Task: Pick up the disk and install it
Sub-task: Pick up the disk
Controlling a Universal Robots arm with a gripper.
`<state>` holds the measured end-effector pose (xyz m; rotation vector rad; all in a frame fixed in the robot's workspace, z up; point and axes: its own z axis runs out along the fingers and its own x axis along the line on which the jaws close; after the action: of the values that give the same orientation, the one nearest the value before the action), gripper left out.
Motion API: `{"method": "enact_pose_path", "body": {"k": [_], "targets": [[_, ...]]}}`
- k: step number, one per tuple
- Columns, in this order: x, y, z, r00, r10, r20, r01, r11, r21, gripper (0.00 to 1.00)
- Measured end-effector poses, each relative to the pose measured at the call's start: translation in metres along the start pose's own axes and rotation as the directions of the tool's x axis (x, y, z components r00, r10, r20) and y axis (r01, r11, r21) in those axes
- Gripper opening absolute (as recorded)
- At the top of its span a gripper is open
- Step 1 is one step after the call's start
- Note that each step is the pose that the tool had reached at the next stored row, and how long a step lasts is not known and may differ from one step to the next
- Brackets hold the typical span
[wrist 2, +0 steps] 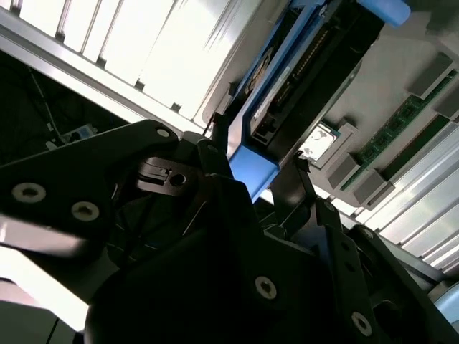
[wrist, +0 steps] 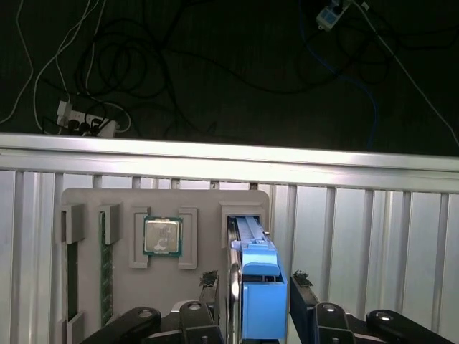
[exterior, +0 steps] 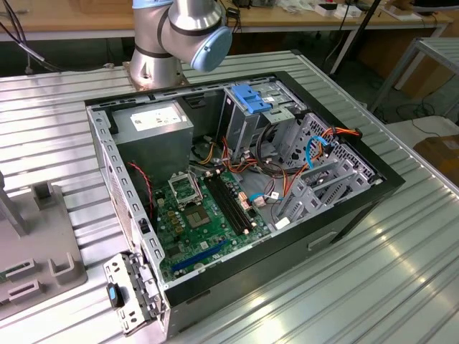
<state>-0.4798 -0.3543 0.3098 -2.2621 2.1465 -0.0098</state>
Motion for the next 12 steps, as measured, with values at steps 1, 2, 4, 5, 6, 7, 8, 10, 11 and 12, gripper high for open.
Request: {"method": "enact_pose_path", "body": {"k": [1,2,4,5,6,7,8,10,11,12], "targets": [[0.0000,0.0013,0.0002,1.0000,0.000,0.0001,0.000,1.0000,0.0004,0.51],[0.0000,0.0026,-0.0001,1.0000,0.000,-0.0001,0.000,1.0000,-0.0002,0.51],[-0.0001,0.0026,-0.0001,1.0000,0.000,0.0000,0.000,1.0000,0.0000,0.51],[-0.0001,0.0027,-0.0001,1.0000,0.000,0.0000,0.000,1.0000,0.0000,0.51],[-0.0001,0.0027,0.0000,1.0000,0.000,0.0000,0.000,1.0000,0.0000,0.51],[-0.0001,0.0028,0.0000,1.0000,0.000,0.0000,0.000,1.0000,0.0000,0.51],[-0.0002,0.0029,0.0000,1.0000,0.000,0.0000,0.000,1.0000,0.0000,0.51],[-0.0001,0.0029,-0.0001,1.0000,0.000,0.0000,0.000,1.0000,0.0000,0.36],[-0.0002,0.0030,0.0000,1.0000,0.000,0.0000,0.000,1.0000,0.0000,0.36],[-0.0002,0.0030,0.0000,1.0000,0.000,0.0000,0.000,1.0000,0.0000,0.36]]}}
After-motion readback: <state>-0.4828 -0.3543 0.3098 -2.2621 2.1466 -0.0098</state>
